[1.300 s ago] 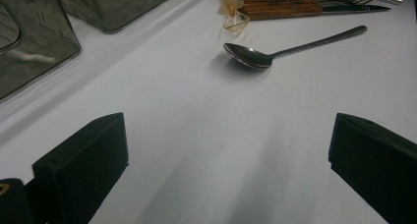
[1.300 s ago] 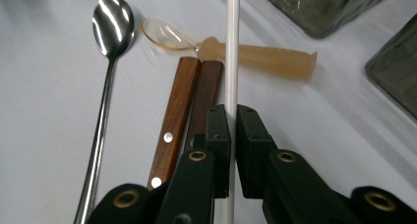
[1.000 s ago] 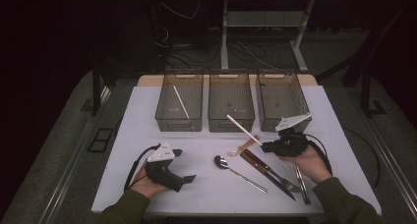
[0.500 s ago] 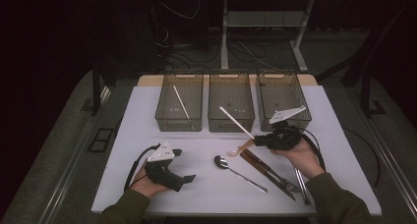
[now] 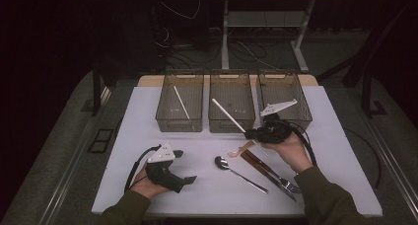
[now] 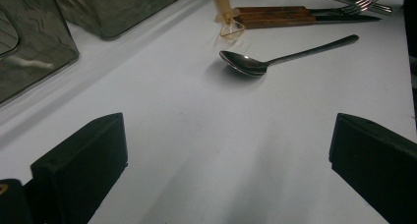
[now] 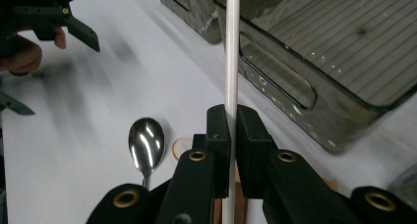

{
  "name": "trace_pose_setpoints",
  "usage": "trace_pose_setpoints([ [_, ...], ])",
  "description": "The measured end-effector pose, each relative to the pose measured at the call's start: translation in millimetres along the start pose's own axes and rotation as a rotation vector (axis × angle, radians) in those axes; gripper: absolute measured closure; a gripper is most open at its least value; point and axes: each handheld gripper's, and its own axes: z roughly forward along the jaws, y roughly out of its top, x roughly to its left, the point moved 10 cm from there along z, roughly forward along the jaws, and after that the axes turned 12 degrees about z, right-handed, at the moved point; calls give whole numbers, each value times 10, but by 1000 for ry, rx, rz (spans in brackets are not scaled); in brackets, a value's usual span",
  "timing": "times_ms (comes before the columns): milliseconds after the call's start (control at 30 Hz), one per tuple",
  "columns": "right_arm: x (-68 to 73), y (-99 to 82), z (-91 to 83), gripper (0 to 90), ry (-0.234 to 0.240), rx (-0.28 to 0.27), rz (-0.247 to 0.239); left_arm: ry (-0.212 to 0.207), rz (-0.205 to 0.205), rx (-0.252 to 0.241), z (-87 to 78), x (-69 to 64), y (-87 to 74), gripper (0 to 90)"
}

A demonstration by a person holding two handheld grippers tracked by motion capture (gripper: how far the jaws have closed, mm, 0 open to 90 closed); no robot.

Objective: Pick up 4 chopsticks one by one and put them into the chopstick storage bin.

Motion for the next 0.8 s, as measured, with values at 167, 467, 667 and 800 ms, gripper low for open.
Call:
trace_pose_setpoints([
  [167,54,141,79,854,-5,-11,0,0,2,-1,-2,2,2,0],
  [467,115,444,197,854,-17,-39,8,1,-1,-7,-5,14,6,0],
  [667,154,629,280,853,-25,-55,22,1,-4,-10,-6,17,9,0],
  [800,181,731,340,854,-21,-56,38,1,-6,-8,-11,18,8,0],
])
